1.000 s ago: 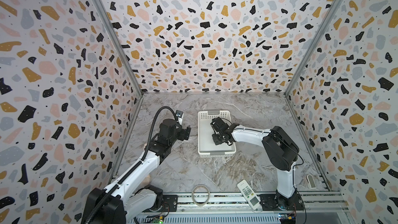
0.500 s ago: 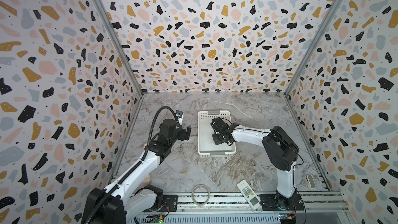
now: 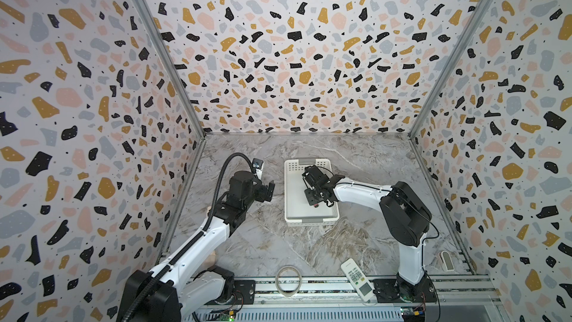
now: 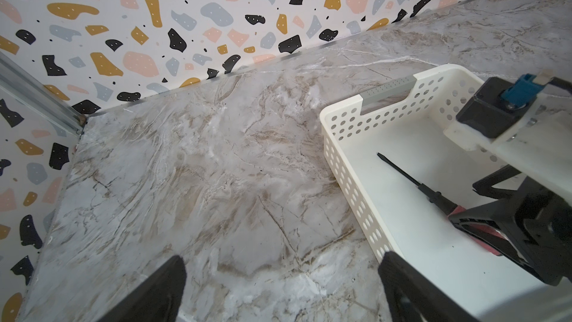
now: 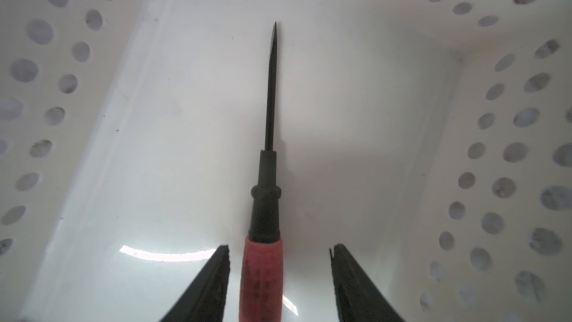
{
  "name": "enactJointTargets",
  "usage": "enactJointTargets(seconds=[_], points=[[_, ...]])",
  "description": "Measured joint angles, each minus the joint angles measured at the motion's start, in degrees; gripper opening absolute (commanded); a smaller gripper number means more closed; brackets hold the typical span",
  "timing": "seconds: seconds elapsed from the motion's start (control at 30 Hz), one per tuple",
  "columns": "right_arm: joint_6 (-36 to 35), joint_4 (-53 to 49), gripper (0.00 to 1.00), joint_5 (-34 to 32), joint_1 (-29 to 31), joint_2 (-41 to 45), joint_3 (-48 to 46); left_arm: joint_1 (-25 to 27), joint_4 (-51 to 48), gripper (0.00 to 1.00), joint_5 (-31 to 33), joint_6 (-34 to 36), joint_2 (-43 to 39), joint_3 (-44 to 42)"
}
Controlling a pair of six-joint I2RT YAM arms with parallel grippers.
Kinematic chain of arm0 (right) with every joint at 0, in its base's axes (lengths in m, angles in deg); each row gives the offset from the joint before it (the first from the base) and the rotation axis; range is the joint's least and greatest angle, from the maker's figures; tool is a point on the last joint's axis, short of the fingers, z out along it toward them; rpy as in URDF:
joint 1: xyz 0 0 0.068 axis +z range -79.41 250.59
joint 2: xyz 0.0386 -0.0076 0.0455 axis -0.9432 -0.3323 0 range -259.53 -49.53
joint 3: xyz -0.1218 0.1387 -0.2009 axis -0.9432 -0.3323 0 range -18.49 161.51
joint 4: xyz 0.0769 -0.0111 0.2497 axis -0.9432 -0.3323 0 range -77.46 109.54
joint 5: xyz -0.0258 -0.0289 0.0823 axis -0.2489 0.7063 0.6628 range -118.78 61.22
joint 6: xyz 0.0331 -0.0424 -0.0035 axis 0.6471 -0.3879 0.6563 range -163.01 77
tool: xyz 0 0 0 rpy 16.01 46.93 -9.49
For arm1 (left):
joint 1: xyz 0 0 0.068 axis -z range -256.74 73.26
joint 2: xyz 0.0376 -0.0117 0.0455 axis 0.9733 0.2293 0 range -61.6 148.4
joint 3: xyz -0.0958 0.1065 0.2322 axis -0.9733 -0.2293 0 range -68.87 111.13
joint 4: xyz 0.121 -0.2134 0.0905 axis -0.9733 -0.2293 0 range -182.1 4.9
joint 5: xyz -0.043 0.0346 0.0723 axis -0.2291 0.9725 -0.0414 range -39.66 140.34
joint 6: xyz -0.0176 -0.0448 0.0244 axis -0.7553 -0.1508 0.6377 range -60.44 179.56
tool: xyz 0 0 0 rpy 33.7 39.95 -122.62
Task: Put the screwdriver in the bin
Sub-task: 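Raise the right gripper out of the basket and draw it back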
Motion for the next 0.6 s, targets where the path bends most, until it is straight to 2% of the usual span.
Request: enactJointTargets(seconds=[0.3,0.4,0.47,0.6], points=[[-0.20,-1.46,0.77,3.02,-0.55,10.03,0.74,0.04,0.02,0.99,1.49,-0.04,0.00,0.00],[-0.52,-1.38,0.87,4.02,-0.96,14.51,1.16,0.07,0.15,1.00,3.34,-0.11,-0.46,-0.02],[-1.09,-1.36,0.99,4.13,-1.73,17.84,1.01,0.07,0.68,1.00,4.90,-0.20,-1.40,-0.11],[-2.47,0.55,0.99,4.94,-4.57,25.07,-2.43,0.07,2.45,0.99,7.58,-0.33,-3.56,-0.46]])
